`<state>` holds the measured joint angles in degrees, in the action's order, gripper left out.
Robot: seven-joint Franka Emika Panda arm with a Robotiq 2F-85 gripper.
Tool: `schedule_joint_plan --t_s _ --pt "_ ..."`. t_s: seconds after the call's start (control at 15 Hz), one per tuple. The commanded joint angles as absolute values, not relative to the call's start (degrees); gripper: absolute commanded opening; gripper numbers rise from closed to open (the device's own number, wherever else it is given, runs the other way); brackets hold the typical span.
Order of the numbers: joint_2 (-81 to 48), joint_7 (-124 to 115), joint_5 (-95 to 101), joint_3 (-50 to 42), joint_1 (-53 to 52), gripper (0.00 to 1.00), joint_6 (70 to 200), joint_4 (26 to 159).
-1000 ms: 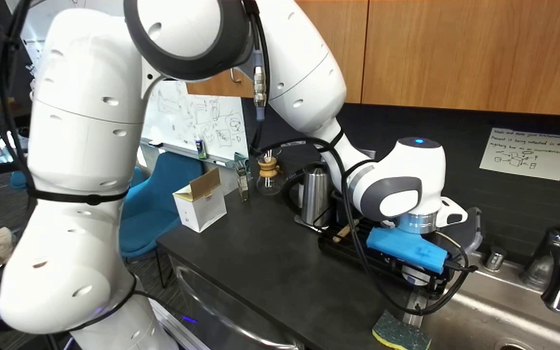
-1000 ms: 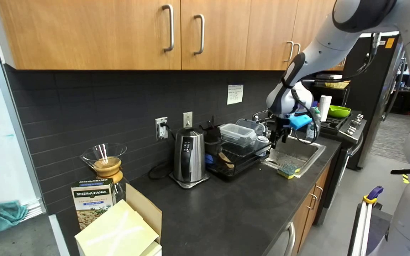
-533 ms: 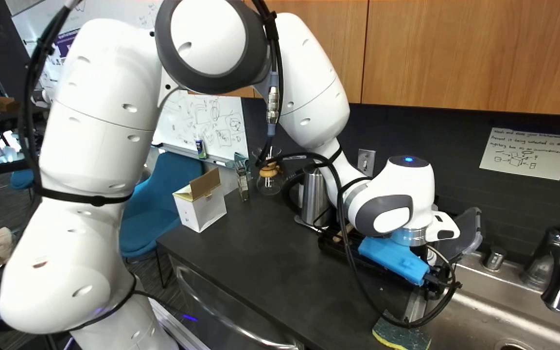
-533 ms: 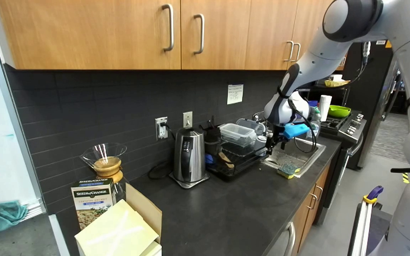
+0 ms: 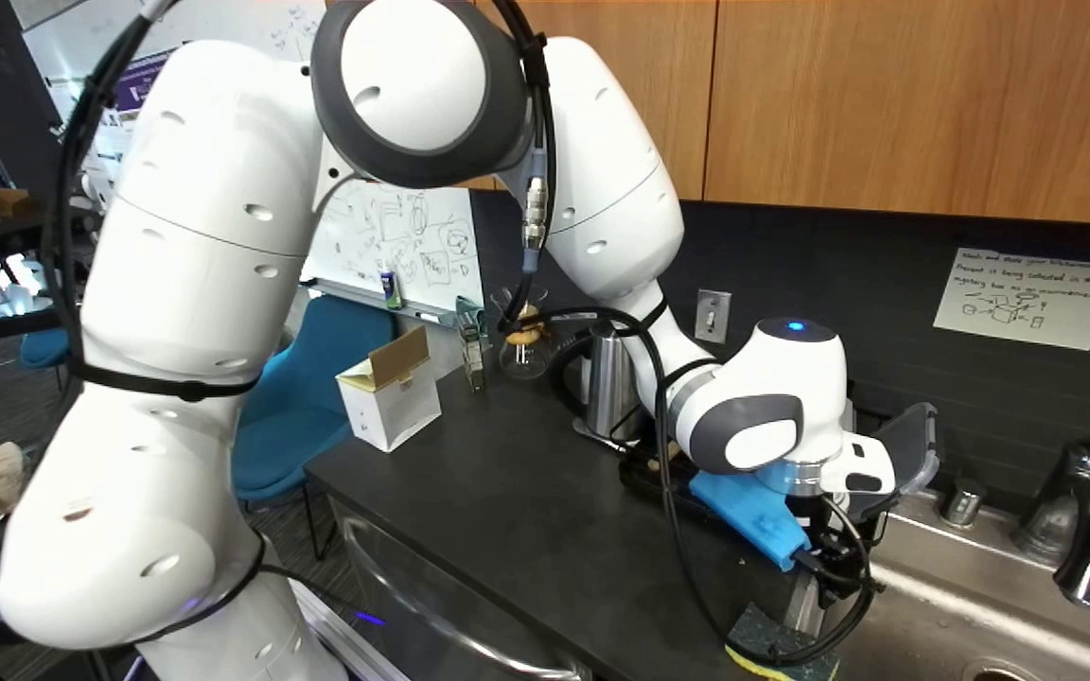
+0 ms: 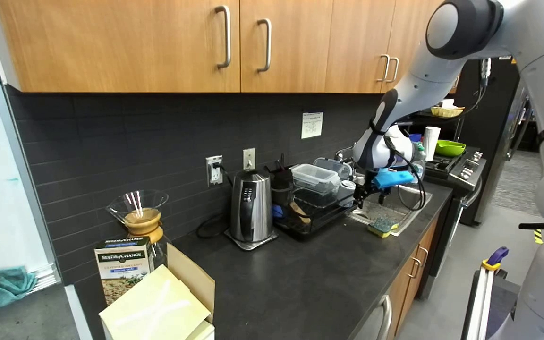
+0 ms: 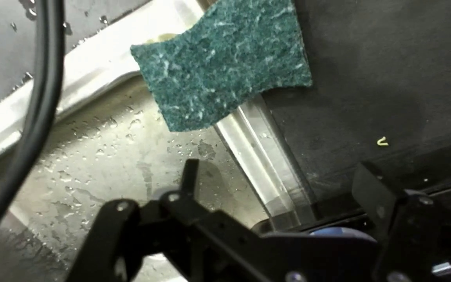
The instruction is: Shift the sponge to the left
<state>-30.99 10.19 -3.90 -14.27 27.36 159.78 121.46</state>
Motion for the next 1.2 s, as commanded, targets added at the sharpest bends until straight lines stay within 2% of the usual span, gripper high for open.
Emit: schedule_joint_plan --t_s 0.0,0.47,1.13 --pt "-31.2 1.2 -4.8 -17.2 24.7 1.0 160.5 122.5" --pt "-32.1 -16.8 -5.0 -22.3 18.8 1.0 155.5 120.9" --pt "-31.8 -29.4 -7.0 -22.5 16.7 1.0 144.7 118.5"
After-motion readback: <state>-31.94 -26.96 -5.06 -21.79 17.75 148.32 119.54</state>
